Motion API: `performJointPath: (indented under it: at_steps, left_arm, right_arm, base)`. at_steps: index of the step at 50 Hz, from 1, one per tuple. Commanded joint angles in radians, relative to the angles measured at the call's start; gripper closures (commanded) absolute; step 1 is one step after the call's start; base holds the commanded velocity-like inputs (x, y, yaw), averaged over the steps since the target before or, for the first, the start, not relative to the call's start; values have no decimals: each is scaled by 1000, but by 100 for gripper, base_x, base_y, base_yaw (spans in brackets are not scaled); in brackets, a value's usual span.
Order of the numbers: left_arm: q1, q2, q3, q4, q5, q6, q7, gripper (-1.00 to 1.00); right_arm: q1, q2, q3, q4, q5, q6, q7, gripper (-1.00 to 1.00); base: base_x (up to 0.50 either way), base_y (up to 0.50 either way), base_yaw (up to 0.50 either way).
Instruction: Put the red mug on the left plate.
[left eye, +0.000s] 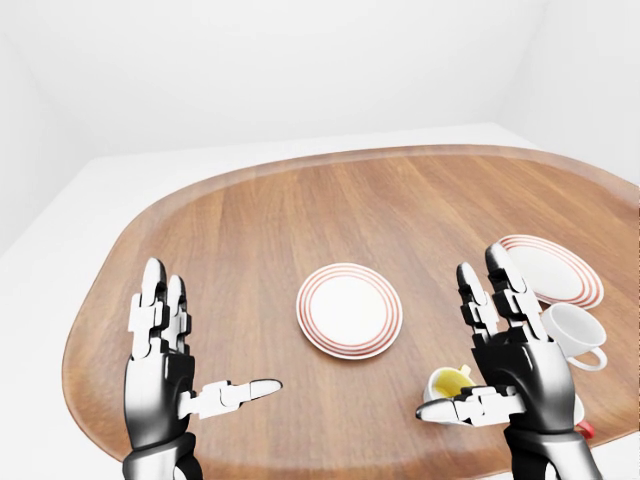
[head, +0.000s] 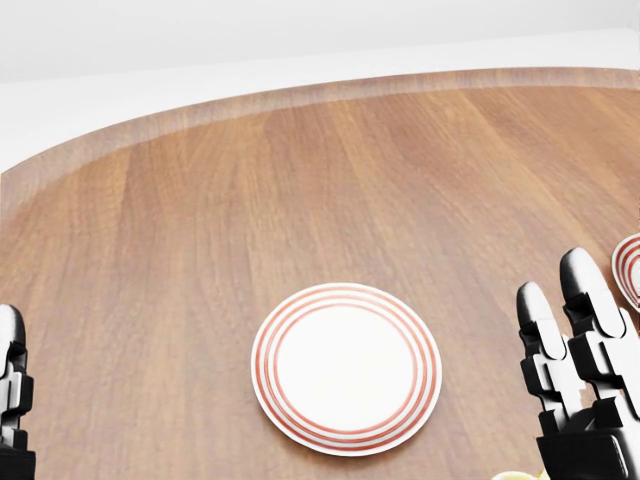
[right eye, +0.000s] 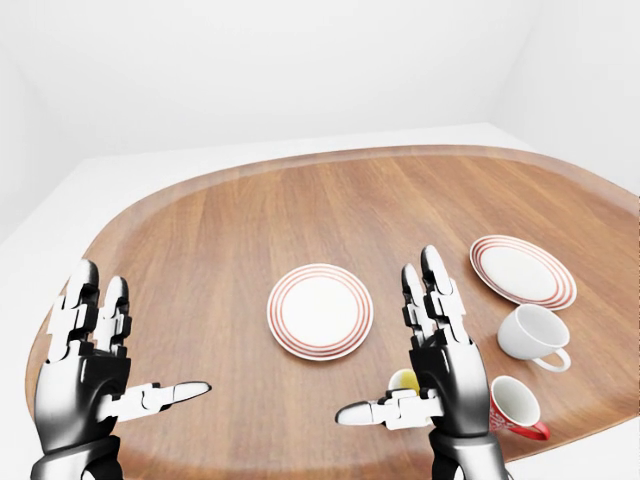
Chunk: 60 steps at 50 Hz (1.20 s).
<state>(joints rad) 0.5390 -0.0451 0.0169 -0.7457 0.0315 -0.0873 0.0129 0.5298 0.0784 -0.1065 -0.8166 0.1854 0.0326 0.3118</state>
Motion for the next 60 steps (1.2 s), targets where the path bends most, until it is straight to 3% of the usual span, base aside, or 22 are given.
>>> performJointPath:
  at_steps: [1, 9, 11, 14, 16, 17, 20, 23, 25, 27, 28, 30, 34, 42, 45, 54, 60]
  left_arm:
    - [-2, -1, 6, -6, -4, 0, -5, -100]
    - [-1, -5, 10, -10, -4, 0, -11, -100]
    - [-3, -7, 10, -10, -1, 0, -10, -100]
    - [-2, -8, 5, -9, 9, 0, -5, -100]
    - [5, -8, 3, -9, 10, 0, -2, -100]
    - [11, -8, 5, -11, 4, 0, -2, -100]
    - [31, -10, 5, -21, -3, 0, -2, -100]
    - [58, -13, 13, -32, -19, 0, -8, -100]
    - [59, -18, 19, -32, -25, 0, -10, -100]
    - [58, -21, 20, -32, -25, 0, -13, -100]
    - [58, -23, 18, -31, -21, 0, -12, -100]
    - [60, -23, 14, -32, -16, 0, -10, -100]
    - [62, -22, 20, -33, -26, 0, -11, -100]
    - [74, -34, 30, -42, -33, 0, -21, -100]
    - [81, -35, 25, -45, -29, 0, -22, -100]
    - [79, -34, 27, -44, -30, 0, -21, -100]
    - [77, -36, 31, -39, -32, 0, -24, -100]
  right_arm:
    - [4, -1, 2, 1, 2, -7, 3, -100]
    - [-1, 2, -7, 9, 7, -17, 2, -100]
    - [2, 1, -1, 34, -4, -63, 19, -100]
    - [-11, 1, -17, 36, -8, -82, 11, -100]
    - [-32, -11, -23, 56, -126, -71, -11, -100]
    - [-57, -19, -43, 63, -265, -76, -53, -100]
    - [-87, -6, -97, 49, -514, -120, -134, -100]
    - [-171, -24, -262, -16, -805, -120, -197, -100]
    - [-221, -43, -357, -29, -878, -120, -207, -100]
    - [-240, -66, -409, -13, -941, -120, -213, -100]
    - [-226, -88, -423, 37, -1102, -120, -239, -100]
    - [-240, -93, -449, 67, -1217, -120, -244, -100]
    - [-241, -130, -486, 103, -1242, -120, -148, -100]
    - [-249, -164, -537, 251, -1281, -120, -114, -100]
    - [-258, -179, -549, 290, -1162, -120, -37, -100]
    - [-313, -262, -597, 416, -1166, -120, -31, -100]
    - [-320, -322, -636, 563, -1129, -120, -79, -100]
  base:
    - [53, 12, 0]
    - [53, 10, 0]
    - [52, 9, 0]
    - [0, 0, 0]
    - [0, 0, 0]
    - [0, 0, 0]
    - [0, 0, 0]
    - [0, 0, 0]
    - [0, 0, 0]
    - [0, 0, 0]
    - [0, 0, 0]
    - [0, 0, 0]
    - [0, 0, 0]
    - [0, 0, 0]
    - [0, 0, 0]
    - [0, 0, 0]
    - [0, 0, 0]
